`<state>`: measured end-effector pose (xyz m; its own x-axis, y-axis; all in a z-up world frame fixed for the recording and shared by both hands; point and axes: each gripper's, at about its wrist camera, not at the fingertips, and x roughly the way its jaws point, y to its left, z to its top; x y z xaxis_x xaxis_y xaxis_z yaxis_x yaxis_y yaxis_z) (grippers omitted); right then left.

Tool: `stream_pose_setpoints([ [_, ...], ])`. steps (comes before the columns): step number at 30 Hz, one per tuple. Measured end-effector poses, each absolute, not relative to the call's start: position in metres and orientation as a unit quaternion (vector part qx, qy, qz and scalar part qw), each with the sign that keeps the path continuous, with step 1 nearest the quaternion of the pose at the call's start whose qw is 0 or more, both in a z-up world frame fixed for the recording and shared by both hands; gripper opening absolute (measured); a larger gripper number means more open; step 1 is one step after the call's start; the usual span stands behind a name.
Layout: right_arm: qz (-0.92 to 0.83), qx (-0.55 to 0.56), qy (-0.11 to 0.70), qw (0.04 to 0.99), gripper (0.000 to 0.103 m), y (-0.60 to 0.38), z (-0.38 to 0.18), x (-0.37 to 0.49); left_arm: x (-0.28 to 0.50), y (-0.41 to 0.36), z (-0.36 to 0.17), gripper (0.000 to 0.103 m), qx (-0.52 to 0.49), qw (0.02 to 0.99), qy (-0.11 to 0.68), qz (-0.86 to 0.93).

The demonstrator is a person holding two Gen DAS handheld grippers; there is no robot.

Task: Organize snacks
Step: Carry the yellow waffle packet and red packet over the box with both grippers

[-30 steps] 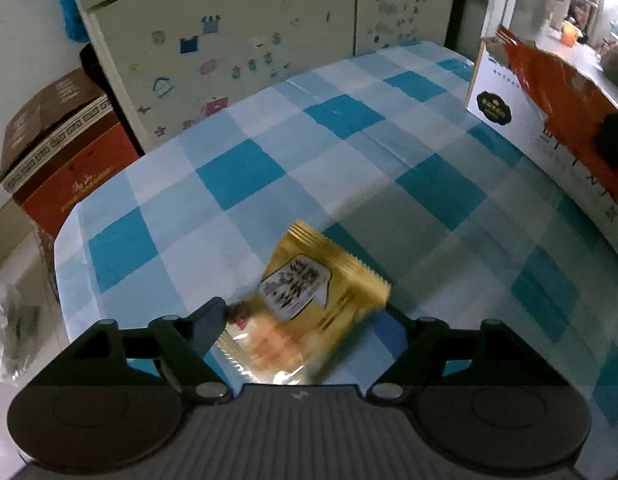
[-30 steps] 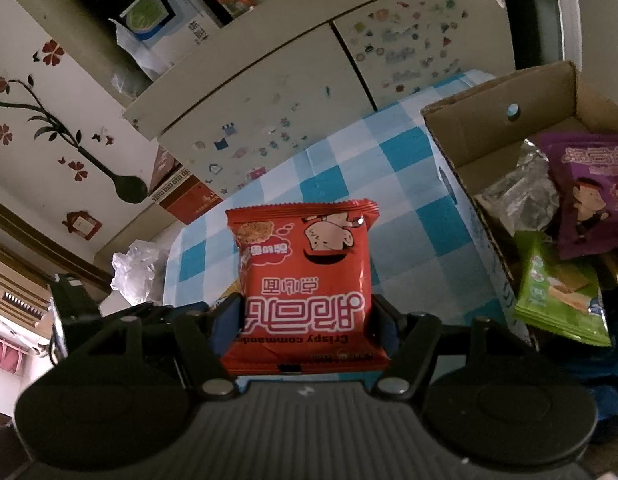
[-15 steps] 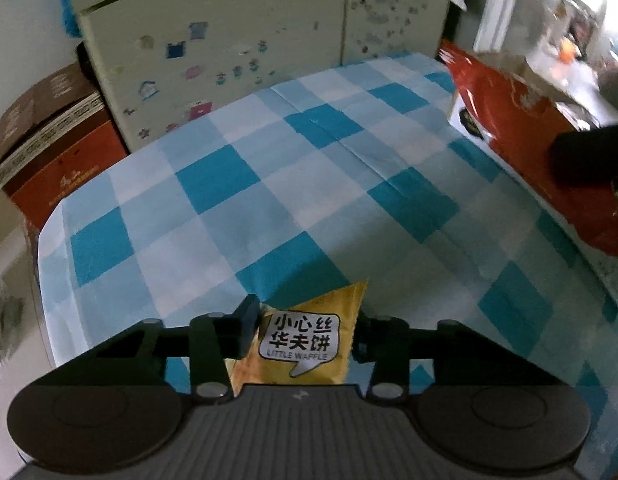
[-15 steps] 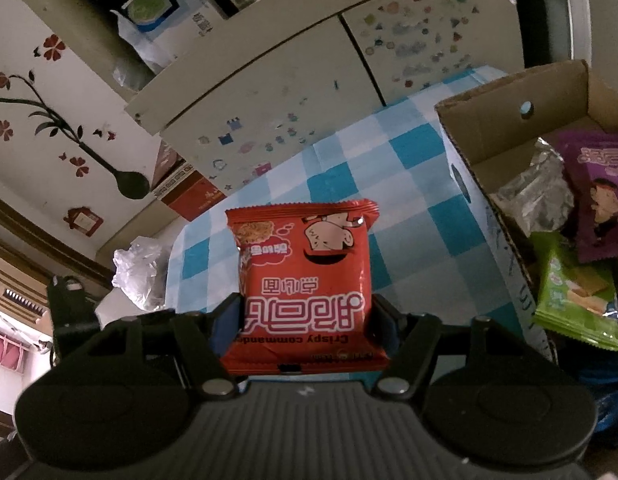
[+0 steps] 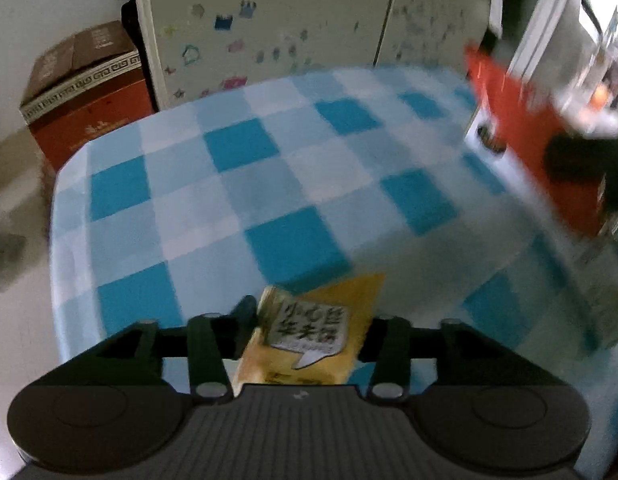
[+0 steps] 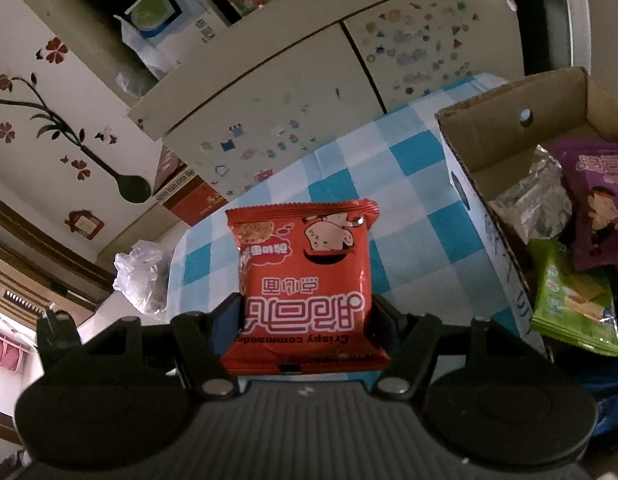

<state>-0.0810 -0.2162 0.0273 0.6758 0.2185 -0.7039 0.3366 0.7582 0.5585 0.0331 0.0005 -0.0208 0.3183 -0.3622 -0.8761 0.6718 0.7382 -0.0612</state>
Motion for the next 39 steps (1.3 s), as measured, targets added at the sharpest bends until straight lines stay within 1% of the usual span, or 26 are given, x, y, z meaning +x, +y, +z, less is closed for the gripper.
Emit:
stream_pose_setpoints([
  [2, -0.038, 0.347, 0.4, 0.847, 0.068, -0.217, 0.028, -0.082, 0.027, 0.001, -0.022, 0.054, 0.176, 0.798, 0.475, -0.326],
  [4, -0.038, 0.347, 0.398, 0.848, 0.068, -0.218, 0.028, -0.082, 0.028, 0.005, -0.021, 0.053, 0.166, 0.797, 0.481, -0.324],
  [5, -0.038, 0.348, 0.398, 0.848, 0.068, -0.217, 0.028, -0.082, 0.028, 0.007, -0.021, 0.05, 0.162, 0.798, 0.482, -0.323],
  [6, -0.038, 0.348, 0.399, 0.848, 0.068, -0.217, 0.028, -0.081, 0.027, 0.008, -0.021, 0.043, 0.165, 0.799, 0.481, -0.322],
  [7, -0.038, 0.347, 0.399, 0.848, 0.068, -0.217, 0.028, -0.082, 0.026, 0.009, -0.02, 0.04, 0.167, 0.799, 0.479, -0.322],
  [9, -0.036, 0.347, 0.399, 0.848, 0.068, -0.217, 0.028, -0.081, 0.023, 0.011, -0.018, 0.028, 0.162, 0.799, 0.481, -0.322],
  [12, -0.033, 0.345, 0.396, 0.85, 0.068, -0.215, 0.03, -0.081, 0.018, 0.012, -0.011, 0.024, 0.145, 0.806, 0.473, -0.325],
  [21, -0.026, 0.337, 0.392, 0.855, 0.068, -0.213, 0.034, -0.084, 0.002, 0.002, 0.018, 0.023, 0.107, 0.827, 0.432, -0.342],
  [29, -0.023, 0.321, 0.386, 0.864, 0.068, -0.213, 0.041, -0.094, -0.014, 0.007, 0.033, 0.023, 0.056, 0.841, 0.422, -0.334],
  [33, -0.02, 0.313, 0.381, 0.87, 0.068, -0.214, 0.046, -0.102, -0.025, 0.009, 0.039, 0.023, 0.06, 0.851, 0.412, -0.321],
  [39, -0.026, 0.287, 0.378, 0.88, 0.068, -0.214, 0.053, -0.111, -0.039, 0.008, 0.05, 0.023, 0.038, 0.855, 0.411, -0.315],
])
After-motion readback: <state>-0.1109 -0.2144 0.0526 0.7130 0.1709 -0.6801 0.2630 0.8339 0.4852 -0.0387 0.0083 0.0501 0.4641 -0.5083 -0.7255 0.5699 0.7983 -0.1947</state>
